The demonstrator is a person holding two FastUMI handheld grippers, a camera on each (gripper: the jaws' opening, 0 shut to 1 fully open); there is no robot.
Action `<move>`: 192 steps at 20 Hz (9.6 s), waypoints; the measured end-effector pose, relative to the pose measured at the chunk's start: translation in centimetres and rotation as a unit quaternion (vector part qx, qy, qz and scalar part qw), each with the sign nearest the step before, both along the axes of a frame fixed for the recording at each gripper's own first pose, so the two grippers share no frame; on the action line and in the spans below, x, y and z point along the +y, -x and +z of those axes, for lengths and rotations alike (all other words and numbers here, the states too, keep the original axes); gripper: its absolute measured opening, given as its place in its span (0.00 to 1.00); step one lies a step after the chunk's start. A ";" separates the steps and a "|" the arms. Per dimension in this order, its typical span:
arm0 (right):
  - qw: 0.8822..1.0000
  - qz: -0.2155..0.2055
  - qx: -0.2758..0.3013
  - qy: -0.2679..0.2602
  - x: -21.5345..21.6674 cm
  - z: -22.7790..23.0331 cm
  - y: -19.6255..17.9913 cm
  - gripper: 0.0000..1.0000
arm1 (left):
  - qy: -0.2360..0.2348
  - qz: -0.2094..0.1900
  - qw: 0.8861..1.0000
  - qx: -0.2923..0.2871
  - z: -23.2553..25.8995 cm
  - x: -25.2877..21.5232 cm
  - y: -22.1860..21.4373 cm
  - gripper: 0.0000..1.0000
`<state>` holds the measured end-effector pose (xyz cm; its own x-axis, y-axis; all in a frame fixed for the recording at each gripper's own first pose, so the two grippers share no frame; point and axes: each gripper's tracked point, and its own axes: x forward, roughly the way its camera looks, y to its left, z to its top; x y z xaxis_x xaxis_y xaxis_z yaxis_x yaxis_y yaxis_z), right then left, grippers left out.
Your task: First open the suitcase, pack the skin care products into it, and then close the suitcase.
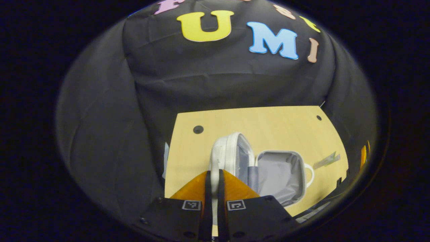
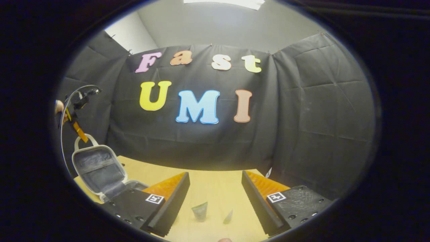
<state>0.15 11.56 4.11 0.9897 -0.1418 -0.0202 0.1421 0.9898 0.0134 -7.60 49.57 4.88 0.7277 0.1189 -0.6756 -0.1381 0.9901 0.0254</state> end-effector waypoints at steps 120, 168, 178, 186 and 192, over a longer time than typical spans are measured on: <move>0.873 0.281 0.376 -0.134 26.0 -23.2 -4.4 0.28 | 0.076 0.128 0.974 -0.173 -11.3 -9.7 11.2 0.94; 0.982 0.081 0.157 -0.062 6.8 -9.8 -3.0 0.95 | 0.340 0.155 0.901 -0.219 -3.0 6.5 2.8 0.11; 0.983 0.082 0.146 -0.073 5.9 -9.7 -2.3 0.95 | 0.321 -0.014 0.915 -0.243 10.0 -16.8 1.5 0.11; 0.983 0.085 0.138 -0.085 2.7 -9.6 -2.5 0.95 | 0.297 -0.103 0.929 -0.195 4.7 -36.9 -2.6 0.11; 0.981 0.089 0.145 -0.096 -0.9 -10.7 -2.7 0.95 | 0.224 -0.130 0.957 -0.128 -4.2 -47.2 -5.0 0.11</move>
